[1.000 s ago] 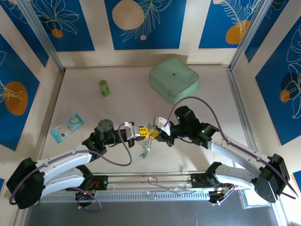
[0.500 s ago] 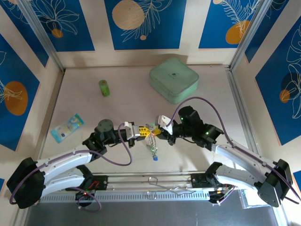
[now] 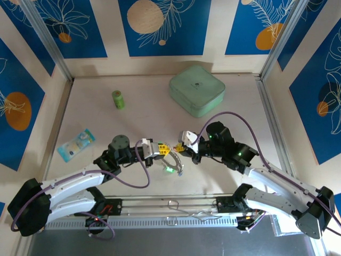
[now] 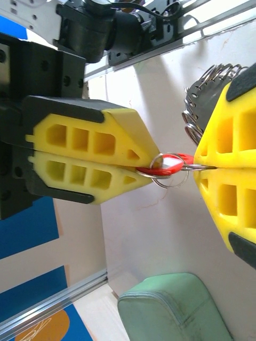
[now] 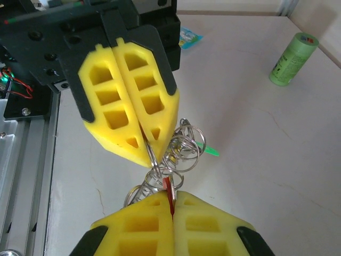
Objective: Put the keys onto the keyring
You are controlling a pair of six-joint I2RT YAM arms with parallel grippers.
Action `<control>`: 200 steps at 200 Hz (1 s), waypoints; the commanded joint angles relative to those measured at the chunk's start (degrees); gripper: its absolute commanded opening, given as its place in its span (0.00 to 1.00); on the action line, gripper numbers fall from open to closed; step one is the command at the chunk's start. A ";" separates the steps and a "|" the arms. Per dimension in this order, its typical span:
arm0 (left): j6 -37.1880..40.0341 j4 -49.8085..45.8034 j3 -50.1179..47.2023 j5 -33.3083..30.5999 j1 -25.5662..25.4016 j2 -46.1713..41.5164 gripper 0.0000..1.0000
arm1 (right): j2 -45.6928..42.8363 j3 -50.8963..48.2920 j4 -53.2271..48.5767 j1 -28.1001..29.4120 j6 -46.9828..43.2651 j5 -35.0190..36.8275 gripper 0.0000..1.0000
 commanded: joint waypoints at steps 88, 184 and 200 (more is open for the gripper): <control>-0.62 5.56 -4.23 -14.44 -0.37 -6.13 0.42 | 2.21 7.39 -2.77 2.44 -5.48 4.61 0.00; 4.60 6.69 -7.30 -74.71 0.95 -25.13 0.61 | 22.62 21.98 5.46 8.84 -9.35 -1.08 0.00; 5.37 4.18 -6.66 -76.42 1.37 -27.95 0.61 | 26.91 23.07 10.31 9.54 -7.27 -1.44 0.00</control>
